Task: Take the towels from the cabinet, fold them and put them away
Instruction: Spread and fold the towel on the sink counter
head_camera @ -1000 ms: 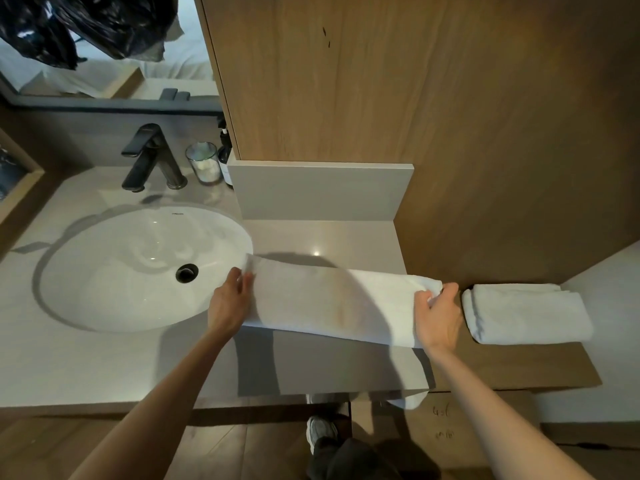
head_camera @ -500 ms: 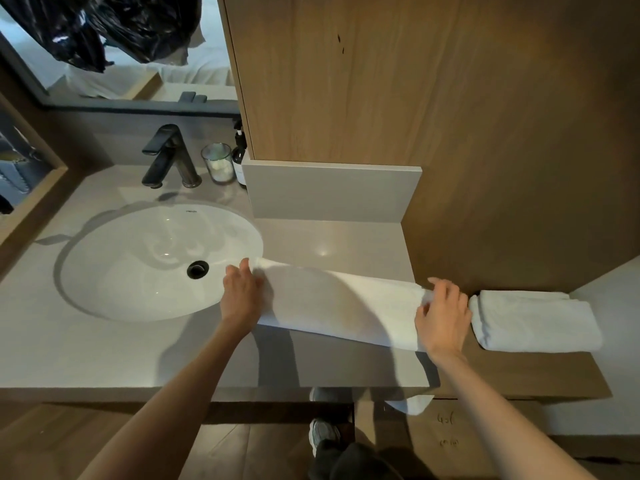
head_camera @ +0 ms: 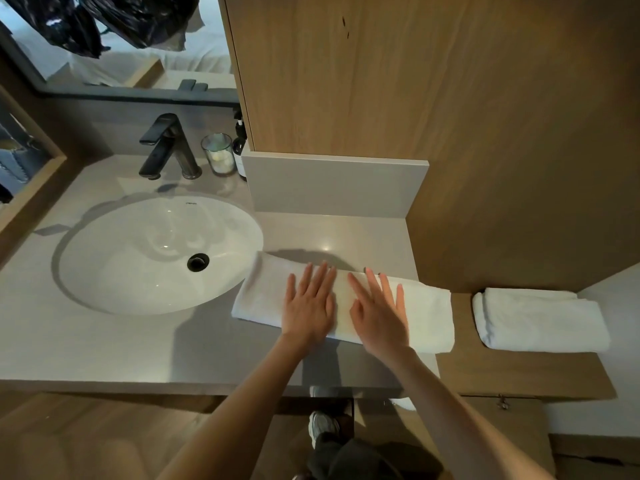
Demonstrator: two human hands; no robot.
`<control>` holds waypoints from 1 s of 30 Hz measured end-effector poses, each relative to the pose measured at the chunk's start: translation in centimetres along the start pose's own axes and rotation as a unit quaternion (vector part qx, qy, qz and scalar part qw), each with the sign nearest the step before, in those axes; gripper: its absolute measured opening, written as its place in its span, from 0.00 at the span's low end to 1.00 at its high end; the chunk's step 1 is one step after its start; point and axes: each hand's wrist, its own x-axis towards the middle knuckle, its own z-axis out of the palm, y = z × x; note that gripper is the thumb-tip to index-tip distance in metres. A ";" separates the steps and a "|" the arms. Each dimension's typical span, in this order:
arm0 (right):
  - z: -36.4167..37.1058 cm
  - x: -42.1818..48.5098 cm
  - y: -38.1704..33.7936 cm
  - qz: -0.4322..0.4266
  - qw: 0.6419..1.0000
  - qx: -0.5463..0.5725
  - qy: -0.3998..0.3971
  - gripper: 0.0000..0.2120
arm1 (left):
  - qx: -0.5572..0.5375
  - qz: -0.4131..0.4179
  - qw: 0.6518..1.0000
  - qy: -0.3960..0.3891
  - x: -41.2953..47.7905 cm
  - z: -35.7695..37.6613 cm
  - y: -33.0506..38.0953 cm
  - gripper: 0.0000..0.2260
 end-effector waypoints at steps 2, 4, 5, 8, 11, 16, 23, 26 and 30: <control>-0.4 -0.4 1.9 0.004 1.000 -0.005 -0.005 0.26 | 0.000 0.012 1.000 0.007 -0.2 -0.3 -0.8 0.29; -1.1 -0.8 4.1 0.024 0.999 -0.023 -0.027 0.29 | 0.005 0.005 1.000 0.007 -0.3 -0.6 -1.9 0.28; -1.4 -1.0 5.1 0.029 0.998 -0.029 -0.040 0.31 | 0.009 -0.002 1.000 0.009 -0.4 -0.6 -2.6 0.28; -1.9 -1.8 6.7 0.028 0.998 -0.036 -0.043 0.36 | 0.011 -0.035 0.999 0.020 -1.1 -0.6 -4.8 0.27; -2.2 -2.2 6.7 0.042 0.997 -0.052 -0.040 0.36 | 0.009 -0.070 0.997 0.025 -1.8 -1.0 -6.6 0.28; -2.6 -1.7 6.7 0.054 0.991 -0.094 -0.083 0.35 | -0.079 -0.140 0.987 -0.004 -2.9 -2.3 -8.1 0.27; -4.1 1.1 2.6 -0.039 0.996 0.025 -0.074 0.23 | -0.201 -0.141 0.968 0.043 -3.2 -3.4 -8.5 0.23; -4.7 3.2 0.2 -0.058 0.989 0.092 -0.105 0.23 | -0.173 -0.133 0.972 0.092 -3.3 -2.9 -8.5 0.22; -4.5 6.6 -1.8 -0.052 0.981 0.065 -0.178 0.24 | -0.198 -0.165 0.964 0.070 -2.8 -2.6 -9.0 0.20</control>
